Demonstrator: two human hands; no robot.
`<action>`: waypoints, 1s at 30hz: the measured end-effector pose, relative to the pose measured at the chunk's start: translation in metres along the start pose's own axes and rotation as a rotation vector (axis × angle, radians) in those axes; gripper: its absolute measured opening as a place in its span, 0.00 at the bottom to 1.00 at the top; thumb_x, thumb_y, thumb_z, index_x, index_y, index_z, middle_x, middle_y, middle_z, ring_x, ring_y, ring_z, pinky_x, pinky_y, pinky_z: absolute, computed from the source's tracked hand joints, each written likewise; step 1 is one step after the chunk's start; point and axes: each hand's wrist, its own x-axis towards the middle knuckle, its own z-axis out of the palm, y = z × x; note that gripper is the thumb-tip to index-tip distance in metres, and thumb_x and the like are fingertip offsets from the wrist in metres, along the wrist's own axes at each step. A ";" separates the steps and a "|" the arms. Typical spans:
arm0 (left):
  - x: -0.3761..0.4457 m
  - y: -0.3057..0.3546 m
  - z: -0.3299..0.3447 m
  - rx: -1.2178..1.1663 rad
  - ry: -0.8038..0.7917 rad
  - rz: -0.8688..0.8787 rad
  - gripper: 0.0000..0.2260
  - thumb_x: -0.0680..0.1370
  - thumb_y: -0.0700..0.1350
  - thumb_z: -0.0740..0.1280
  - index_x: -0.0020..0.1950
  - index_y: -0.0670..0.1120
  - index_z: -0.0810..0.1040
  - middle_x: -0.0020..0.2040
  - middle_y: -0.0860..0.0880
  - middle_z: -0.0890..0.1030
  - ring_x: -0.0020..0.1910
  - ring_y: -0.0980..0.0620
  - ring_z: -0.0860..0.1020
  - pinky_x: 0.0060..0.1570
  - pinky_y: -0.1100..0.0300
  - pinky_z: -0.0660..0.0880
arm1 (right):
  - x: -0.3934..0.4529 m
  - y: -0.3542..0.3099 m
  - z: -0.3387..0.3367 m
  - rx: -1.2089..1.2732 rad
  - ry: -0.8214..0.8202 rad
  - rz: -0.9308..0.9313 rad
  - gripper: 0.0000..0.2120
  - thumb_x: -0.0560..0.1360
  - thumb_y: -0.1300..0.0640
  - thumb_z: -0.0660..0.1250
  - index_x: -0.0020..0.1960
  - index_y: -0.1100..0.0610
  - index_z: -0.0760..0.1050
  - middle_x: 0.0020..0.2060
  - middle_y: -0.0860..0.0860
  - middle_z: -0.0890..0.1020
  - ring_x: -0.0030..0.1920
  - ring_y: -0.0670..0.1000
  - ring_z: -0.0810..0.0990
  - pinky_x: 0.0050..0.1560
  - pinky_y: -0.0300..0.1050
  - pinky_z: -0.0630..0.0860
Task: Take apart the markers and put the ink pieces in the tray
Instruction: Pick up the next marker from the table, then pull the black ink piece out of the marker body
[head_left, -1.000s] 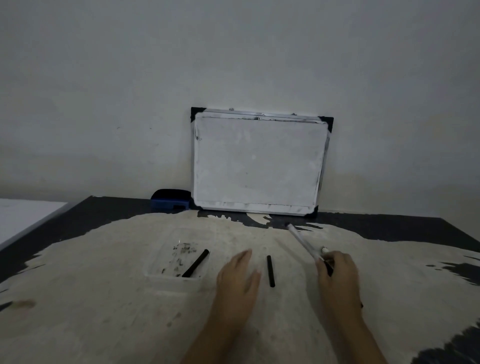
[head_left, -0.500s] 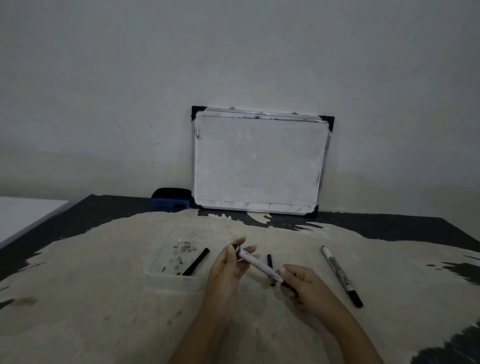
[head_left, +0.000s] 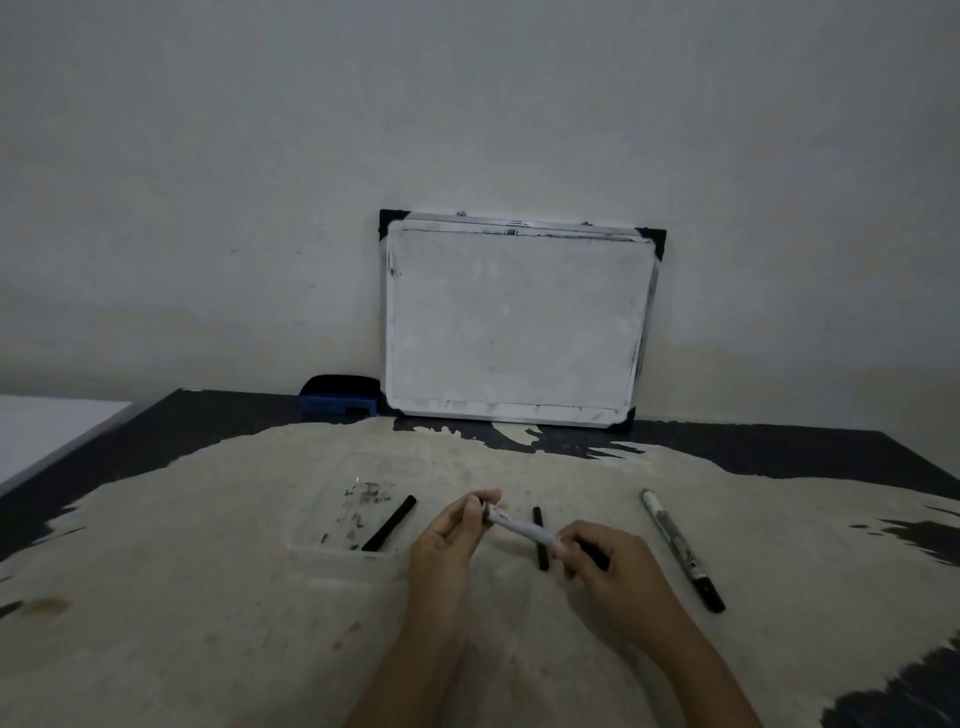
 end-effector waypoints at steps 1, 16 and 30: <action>0.000 -0.001 0.001 0.006 0.014 -0.011 0.11 0.67 0.51 0.66 0.43 0.49 0.84 0.45 0.51 0.86 0.51 0.54 0.81 0.58 0.54 0.74 | 0.001 0.002 -0.001 -0.053 0.046 -0.028 0.08 0.74 0.55 0.66 0.37 0.48 0.78 0.30 0.47 0.80 0.31 0.43 0.74 0.37 0.39 0.73; 0.000 0.002 0.000 0.461 0.150 0.135 0.02 0.73 0.44 0.70 0.44 0.49 0.80 0.41 0.52 0.83 0.40 0.57 0.81 0.38 0.71 0.76 | 0.002 0.026 -0.022 -0.210 0.472 -0.106 0.06 0.65 0.62 0.75 0.41 0.58 0.82 0.33 0.48 0.80 0.32 0.44 0.76 0.41 0.37 0.74; -0.003 -0.012 -0.001 1.123 -0.074 0.365 0.16 0.74 0.51 0.66 0.62 0.57 0.71 0.56 0.61 0.71 0.57 0.61 0.69 0.59 0.64 0.54 | 0.006 0.027 -0.019 -0.136 0.337 -0.156 0.09 0.68 0.61 0.72 0.46 0.51 0.81 0.39 0.42 0.75 0.42 0.43 0.75 0.45 0.36 0.71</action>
